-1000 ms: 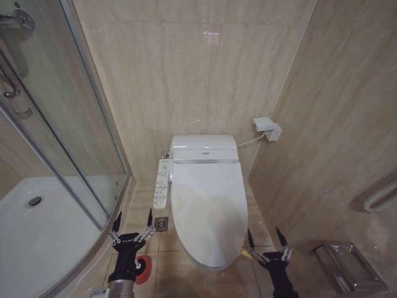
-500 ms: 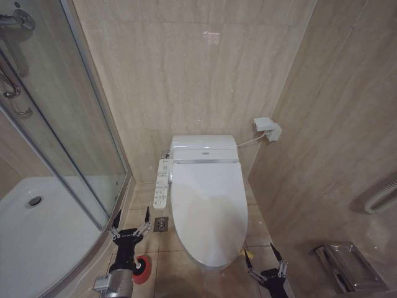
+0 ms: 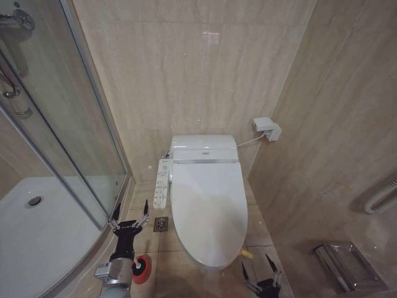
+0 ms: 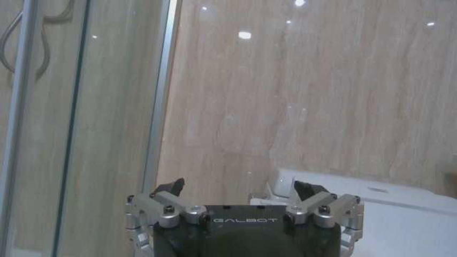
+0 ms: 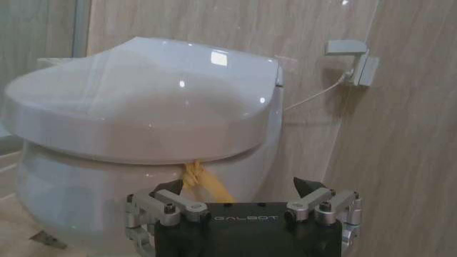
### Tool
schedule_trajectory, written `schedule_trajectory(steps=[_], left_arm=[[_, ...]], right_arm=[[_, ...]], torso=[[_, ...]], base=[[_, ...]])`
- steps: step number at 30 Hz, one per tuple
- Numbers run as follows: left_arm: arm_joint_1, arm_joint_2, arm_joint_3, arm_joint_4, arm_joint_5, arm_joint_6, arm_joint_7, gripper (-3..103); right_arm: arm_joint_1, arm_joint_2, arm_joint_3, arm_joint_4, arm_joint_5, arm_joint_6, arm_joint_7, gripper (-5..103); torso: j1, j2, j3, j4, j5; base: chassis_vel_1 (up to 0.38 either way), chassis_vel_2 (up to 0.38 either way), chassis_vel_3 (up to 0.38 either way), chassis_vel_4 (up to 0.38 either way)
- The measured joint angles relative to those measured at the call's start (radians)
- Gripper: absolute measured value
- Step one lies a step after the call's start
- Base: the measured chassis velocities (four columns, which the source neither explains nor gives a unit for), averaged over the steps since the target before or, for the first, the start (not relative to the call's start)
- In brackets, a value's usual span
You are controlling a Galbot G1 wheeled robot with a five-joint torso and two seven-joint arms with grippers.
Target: Open the toilet lid, clean the toilet bowl with a toilet brush, close the toilet lid, and flush.
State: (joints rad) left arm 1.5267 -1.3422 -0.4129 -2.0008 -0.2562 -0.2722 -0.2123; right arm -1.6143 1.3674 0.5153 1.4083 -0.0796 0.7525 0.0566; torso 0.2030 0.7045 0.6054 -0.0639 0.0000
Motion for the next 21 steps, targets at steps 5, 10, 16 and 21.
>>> schedule_trajectory(steps=[5,10,16,21], left_arm=[[-0.002,0.009,-0.006,0.0,-0.007,0.001,0.001,100],[-0.01,0.02,-0.008,0.004,-0.014,0.006,0.001,100],[-0.03,0.018,-0.003,0.02,-0.016,0.008,0.001,100],[-0.041,0.017,0.002,0.026,-0.016,0.008,0.002,100]], right_arm=[[0.066,0.03,0.013,-0.058,-0.011,0.002,-0.008,100],[0.113,0.04,0.032,-0.116,-0.022,0.002,-0.008,100],[0.118,0.031,0.045,-0.135,-0.024,0.002,-0.008,93],[0.1,0.032,0.046,-0.126,-0.023,0.005,-0.007,93]], torso=[[0.0,0.0,0.0,0.0001,0.0],[0.0,0.0,0.0,-0.0003,0.0],[0.0,0.0,0.0,0.0,0.0],[0.0,0.0,0.0,-0.0003,0.0]], base=[[0.0,0.0,0.0,0.0],[0.0,0.0,0.0,0.0],[0.0,0.0,0.0,0.0],[0.0,0.0,0.0,0.0]])
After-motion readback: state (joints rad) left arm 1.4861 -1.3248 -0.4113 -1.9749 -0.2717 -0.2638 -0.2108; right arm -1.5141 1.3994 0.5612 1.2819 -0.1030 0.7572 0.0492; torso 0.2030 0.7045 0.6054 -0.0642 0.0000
